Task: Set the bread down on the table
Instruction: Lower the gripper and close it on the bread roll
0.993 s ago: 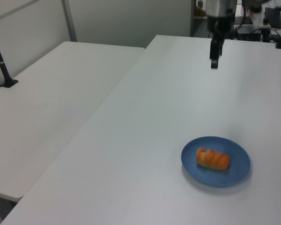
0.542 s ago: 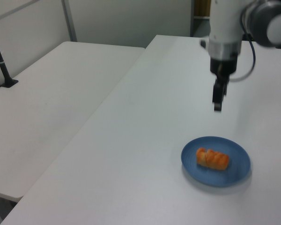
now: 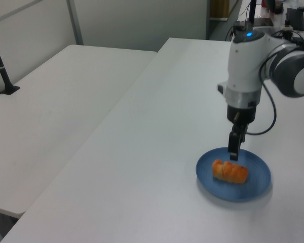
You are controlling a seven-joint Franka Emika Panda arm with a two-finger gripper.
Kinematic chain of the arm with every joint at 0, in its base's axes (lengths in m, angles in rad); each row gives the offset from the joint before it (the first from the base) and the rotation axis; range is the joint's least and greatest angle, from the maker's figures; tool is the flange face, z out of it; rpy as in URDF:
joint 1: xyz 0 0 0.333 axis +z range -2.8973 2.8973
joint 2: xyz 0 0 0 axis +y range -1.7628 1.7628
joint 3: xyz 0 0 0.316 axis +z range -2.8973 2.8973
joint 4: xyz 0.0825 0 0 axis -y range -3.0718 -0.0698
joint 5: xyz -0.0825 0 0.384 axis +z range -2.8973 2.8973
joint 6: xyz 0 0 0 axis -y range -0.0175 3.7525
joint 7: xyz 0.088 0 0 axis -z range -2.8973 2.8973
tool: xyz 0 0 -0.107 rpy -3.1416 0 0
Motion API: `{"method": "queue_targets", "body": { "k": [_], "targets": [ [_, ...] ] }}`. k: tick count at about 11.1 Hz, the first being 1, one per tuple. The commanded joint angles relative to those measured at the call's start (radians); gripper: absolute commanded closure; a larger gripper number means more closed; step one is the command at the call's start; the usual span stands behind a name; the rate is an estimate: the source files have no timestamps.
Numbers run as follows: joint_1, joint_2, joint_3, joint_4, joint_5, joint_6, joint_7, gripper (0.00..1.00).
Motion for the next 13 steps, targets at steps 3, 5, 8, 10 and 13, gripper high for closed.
{"method": "queue_targets", "body": {
  "k": [3,5,8,10,13],
  "targets": [
    [0.038,0.100,-0.010,-0.002,-0.020,0.118,0.020,0.00],
    [0.039,0.111,-0.010,-0.002,-0.032,0.120,0.026,0.04],
    [0.038,0.125,-0.010,-0.001,-0.044,0.122,0.026,0.31],
    [0.036,0.127,-0.011,-0.001,-0.072,0.120,0.028,0.48],
    [0.035,0.119,-0.011,0.002,-0.081,0.109,0.040,0.68]
  ]
}}
